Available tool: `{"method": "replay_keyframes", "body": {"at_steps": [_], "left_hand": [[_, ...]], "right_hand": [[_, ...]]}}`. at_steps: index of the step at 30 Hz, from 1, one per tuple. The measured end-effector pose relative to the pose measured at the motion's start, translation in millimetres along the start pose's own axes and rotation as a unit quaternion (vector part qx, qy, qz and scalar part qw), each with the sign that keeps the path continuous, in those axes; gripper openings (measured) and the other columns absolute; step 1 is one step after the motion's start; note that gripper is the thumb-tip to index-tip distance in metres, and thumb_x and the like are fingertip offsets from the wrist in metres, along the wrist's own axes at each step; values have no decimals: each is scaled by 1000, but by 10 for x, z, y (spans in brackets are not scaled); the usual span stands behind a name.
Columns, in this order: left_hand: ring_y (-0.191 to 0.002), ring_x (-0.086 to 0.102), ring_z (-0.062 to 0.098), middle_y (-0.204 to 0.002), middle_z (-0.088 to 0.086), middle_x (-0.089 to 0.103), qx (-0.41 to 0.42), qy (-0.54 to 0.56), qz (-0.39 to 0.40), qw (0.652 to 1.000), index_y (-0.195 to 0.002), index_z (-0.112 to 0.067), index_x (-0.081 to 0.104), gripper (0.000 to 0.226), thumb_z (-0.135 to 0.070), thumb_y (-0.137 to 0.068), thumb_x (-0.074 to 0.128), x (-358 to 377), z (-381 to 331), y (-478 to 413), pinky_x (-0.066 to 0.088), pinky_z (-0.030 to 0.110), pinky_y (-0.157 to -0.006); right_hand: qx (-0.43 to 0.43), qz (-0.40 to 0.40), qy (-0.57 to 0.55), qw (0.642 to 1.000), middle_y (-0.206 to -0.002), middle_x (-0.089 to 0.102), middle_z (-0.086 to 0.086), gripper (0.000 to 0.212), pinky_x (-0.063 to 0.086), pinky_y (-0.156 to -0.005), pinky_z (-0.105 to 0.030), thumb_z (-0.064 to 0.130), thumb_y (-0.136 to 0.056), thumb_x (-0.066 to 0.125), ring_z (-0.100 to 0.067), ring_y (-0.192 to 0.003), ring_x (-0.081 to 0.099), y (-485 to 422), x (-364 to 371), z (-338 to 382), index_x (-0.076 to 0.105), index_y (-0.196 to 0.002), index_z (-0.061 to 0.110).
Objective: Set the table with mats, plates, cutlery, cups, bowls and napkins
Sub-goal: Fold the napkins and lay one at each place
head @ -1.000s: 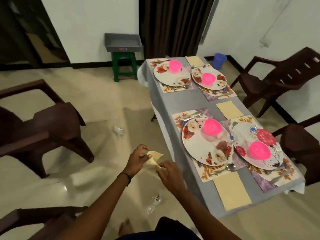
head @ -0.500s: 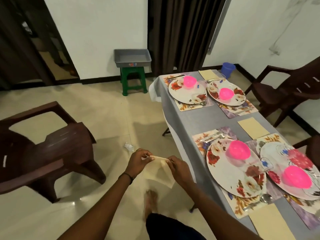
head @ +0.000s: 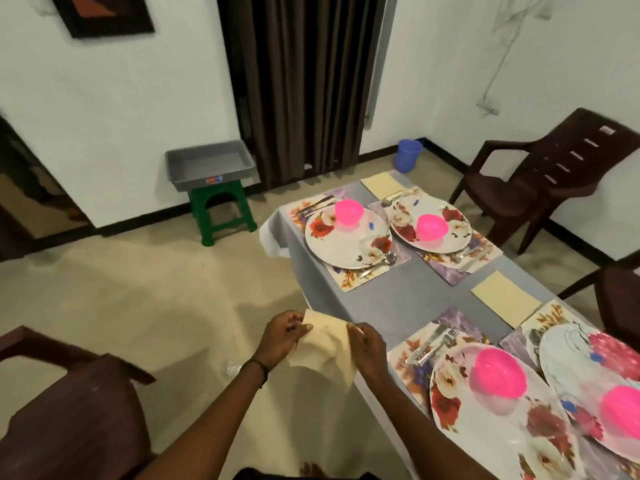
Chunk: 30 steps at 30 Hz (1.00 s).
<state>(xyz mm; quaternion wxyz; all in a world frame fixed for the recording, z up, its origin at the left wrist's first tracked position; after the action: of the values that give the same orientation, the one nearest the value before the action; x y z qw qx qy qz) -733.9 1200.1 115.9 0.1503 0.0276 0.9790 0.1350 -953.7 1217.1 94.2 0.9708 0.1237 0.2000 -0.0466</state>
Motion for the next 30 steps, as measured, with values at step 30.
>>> {"method": "replay_keyframes", "body": {"at_steps": [30], "left_hand": [[-74, 57, 15, -82, -1, 59, 101, -208, 288, 929, -106, -16, 53, 34, 2, -79, 63, 1430, -756, -2651, 43, 13, -63]], "right_hand": [[285, -320, -59, 902, -130, 62, -13, 43, 46, -98, -42, 34, -98, 57, -32, -116, 59, -1409, -492, -331, 55, -133, 8]]}}
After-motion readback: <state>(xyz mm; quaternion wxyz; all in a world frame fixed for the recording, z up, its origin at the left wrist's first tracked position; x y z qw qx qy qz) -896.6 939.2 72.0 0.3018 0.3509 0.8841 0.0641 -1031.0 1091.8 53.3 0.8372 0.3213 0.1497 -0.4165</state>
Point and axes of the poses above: each hand's wrist, its own y-axis away from the middle knuckle, its own x-axis out of the palm, z = x × y, the point moved 2 cm from there along -y, towards the middle knuckle
